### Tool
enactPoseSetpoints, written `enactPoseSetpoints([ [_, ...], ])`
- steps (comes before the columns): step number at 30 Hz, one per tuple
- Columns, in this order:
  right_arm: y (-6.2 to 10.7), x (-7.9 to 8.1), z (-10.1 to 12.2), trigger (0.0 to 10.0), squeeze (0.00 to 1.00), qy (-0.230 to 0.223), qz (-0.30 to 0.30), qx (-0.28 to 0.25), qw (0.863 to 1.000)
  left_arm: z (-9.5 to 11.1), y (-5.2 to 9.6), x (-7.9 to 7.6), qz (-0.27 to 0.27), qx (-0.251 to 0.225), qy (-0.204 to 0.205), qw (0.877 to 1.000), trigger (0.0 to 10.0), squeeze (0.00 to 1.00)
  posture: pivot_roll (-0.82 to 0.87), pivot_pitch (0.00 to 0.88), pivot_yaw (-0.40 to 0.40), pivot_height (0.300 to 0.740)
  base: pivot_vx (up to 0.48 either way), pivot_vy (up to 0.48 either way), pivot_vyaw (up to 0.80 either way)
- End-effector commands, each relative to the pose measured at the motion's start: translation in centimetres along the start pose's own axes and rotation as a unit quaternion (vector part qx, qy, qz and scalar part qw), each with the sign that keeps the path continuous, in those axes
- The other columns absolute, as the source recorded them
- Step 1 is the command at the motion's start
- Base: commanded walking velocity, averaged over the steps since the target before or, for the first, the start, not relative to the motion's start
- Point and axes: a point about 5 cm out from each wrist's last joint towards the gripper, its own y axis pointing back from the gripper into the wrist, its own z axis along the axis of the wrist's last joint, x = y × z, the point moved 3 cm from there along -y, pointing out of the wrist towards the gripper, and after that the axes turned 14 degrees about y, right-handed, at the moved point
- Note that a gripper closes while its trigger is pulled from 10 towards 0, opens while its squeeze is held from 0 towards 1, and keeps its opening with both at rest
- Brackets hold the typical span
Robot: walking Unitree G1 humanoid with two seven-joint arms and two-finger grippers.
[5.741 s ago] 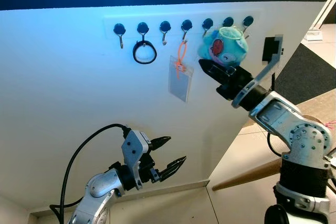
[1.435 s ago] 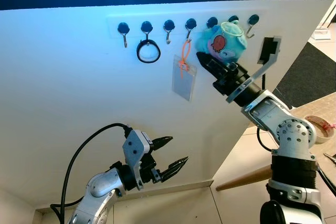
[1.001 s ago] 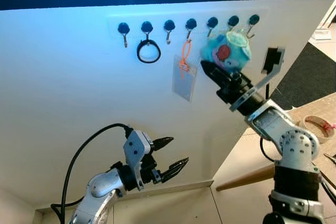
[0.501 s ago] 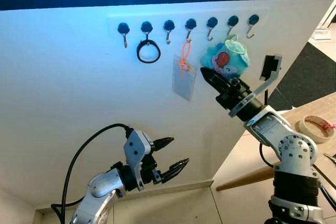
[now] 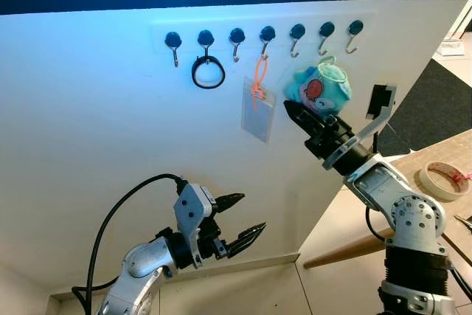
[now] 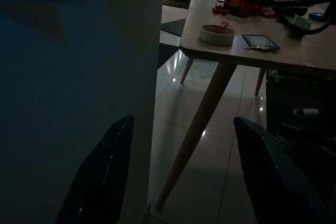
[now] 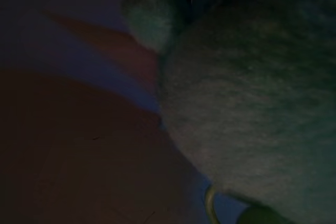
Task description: Hang keys on a hook
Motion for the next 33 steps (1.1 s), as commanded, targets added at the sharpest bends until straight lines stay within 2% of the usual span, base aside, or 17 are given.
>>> enactPoseSetpoints([
  [1, 0.3, -0.3, -0.1, 10.0, 0.00, 0.003, -0.009, -0.002, 1.000, -0.3, 0.1, -0.2, -0.007, 0.015, -0.007, 1.000, 10.0, 0.00, 0.06, 0.106, -0.011, 0.740, 0.000, 0.000, 0.00],
  [5, 0.3, -0.1, -0.1, 10.0, 0.00, 0.004, -0.006, -0.001, 1.000, -0.3, 0.2, -0.2, -0.006, 0.016, -0.008, 1.000, 10.0, 0.00, 0.06, 0.106, -0.012, 0.740, 0.000, 0.000, 0.00],
  [18, -0.7, 2.5, 1.4, 10.0, 0.00, 0.023, 0.051, -0.020, 0.998, -0.3, 0.2, -0.1, -0.006, 0.015, -0.009, 1.000, 10.0, 0.00, 0.07, 0.107, -0.012, 0.740, 0.000, 0.000, 0.00],
  [33, -0.7, 2.6, 2.5, 10.0, 0.00, 0.028, 0.048, -0.039, 0.998, -0.2, 0.2, -0.2, -0.006, 0.016, -0.008, 1.000, 10.0, 0.00, 0.07, 0.109, -0.010, 0.740, 0.000, 0.000, 0.00],
])
